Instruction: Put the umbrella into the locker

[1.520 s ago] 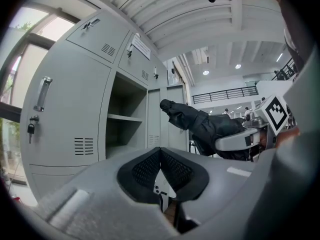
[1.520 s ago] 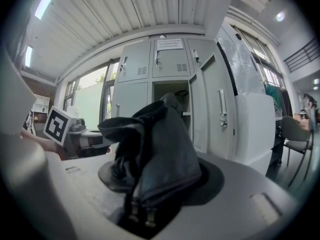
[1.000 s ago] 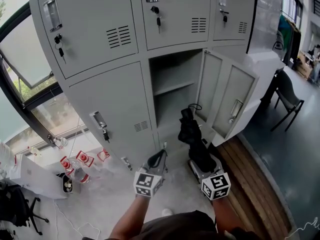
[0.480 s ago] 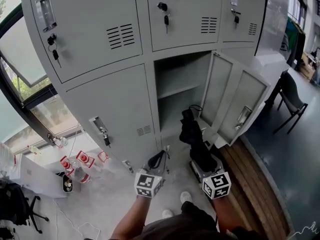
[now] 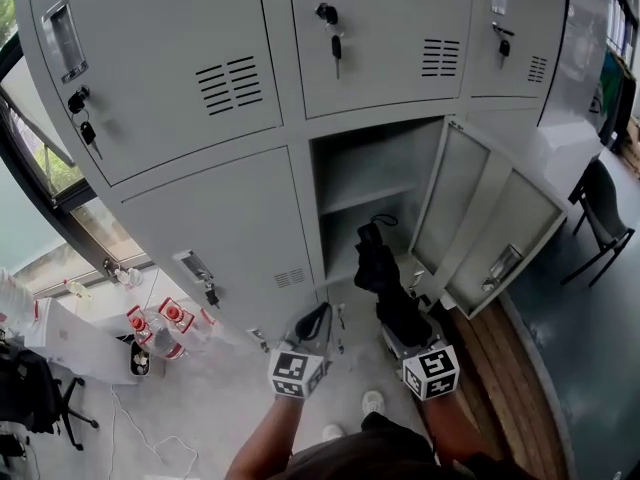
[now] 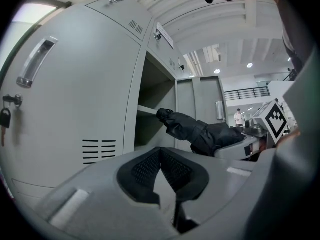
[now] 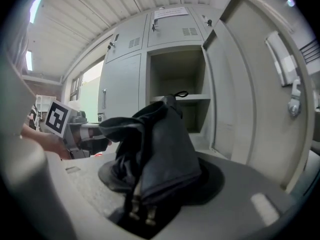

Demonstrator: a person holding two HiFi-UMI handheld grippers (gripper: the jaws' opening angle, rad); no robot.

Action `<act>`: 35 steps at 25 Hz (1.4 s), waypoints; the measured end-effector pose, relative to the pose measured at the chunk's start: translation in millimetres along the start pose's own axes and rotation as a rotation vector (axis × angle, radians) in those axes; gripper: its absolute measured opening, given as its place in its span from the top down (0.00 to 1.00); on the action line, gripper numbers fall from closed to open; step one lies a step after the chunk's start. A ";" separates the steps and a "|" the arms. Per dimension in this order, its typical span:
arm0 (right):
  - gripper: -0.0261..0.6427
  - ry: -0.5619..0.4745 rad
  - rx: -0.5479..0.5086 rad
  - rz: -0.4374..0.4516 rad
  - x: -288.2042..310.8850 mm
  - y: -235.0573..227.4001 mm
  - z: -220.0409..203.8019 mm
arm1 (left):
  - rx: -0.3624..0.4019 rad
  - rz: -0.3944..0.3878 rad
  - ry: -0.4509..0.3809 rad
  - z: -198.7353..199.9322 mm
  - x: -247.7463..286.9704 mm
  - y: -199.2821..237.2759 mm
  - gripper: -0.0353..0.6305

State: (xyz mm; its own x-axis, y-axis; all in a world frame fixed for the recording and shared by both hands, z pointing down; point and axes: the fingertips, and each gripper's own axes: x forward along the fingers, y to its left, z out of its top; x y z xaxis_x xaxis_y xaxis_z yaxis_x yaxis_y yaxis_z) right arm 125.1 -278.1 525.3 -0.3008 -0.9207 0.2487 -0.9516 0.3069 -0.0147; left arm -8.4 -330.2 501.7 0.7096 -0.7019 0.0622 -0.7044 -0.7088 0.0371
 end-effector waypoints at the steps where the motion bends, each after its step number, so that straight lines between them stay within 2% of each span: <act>1: 0.61 0.005 -0.002 0.009 4.7 -2.2 -0.7 | 0.000 0.009 0.002 -1.0 2.9 2.5 0.94; 13: 0.61 0.059 -0.010 0.096 68.2 -26.9 -1.5 | -0.001 0.120 0.041 -19.6 31.1 26.0 0.94; 17: 0.61 0.069 -0.005 0.112 89.4 -36.2 0.9 | 0.019 0.161 0.027 -18.5 39.5 36.6 0.94; 26: 0.61 0.081 -0.006 0.124 138.3 -52.0 14.3 | 0.000 0.218 0.072 -27.3 47.0 44.8 0.94; 31: 0.61 0.097 -0.012 0.121 163.9 -58.3 21.0 | 0.010 0.244 0.040 -24.5 50.2 53.0 0.94; 35: 0.61 0.115 -0.011 0.113 183.6 -63.5 25.0 | -0.001 0.252 0.062 -26.3 50.7 56.2 0.94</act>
State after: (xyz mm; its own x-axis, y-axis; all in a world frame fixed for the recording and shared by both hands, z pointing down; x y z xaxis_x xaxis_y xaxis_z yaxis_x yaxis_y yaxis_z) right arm 128.7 -472.6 547.6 -0.3966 -0.8465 0.3552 -0.9110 0.4105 -0.0388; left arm -12.5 -403.7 533.1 0.5092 -0.8507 0.1302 -0.8589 -0.5120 0.0136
